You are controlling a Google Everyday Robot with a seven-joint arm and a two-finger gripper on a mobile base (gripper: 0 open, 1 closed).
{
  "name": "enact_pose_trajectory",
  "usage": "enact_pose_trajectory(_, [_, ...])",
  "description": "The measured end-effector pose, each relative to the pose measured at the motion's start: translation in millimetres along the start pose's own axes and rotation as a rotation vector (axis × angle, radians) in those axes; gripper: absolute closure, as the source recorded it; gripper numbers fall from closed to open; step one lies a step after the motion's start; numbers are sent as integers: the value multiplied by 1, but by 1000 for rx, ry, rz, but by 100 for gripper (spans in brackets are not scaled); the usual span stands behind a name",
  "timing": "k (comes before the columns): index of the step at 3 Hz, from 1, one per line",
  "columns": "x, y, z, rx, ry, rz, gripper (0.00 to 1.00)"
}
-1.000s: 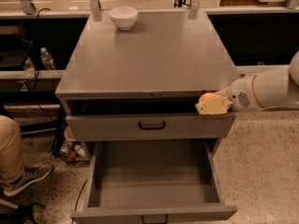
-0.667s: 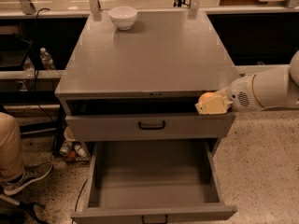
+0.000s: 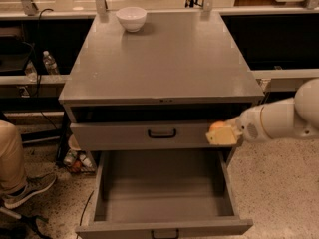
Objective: Place orange into middle drawer
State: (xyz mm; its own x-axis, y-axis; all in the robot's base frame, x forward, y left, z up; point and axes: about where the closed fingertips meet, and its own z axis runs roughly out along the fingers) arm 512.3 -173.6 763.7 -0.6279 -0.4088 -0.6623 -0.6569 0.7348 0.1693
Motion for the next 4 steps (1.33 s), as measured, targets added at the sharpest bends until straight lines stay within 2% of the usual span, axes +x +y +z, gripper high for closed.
enact_pose_trajectory(1, [48,6,41,-42,46,16,100])
enact_pose_trajectory(2, [78,12,72,-76,86,20,100])
enact_pose_trajectory(3, [78,12,72,-77,86,20,100])
enact_pose_trajectory(4, [90,8,86,-97,86,24,100])
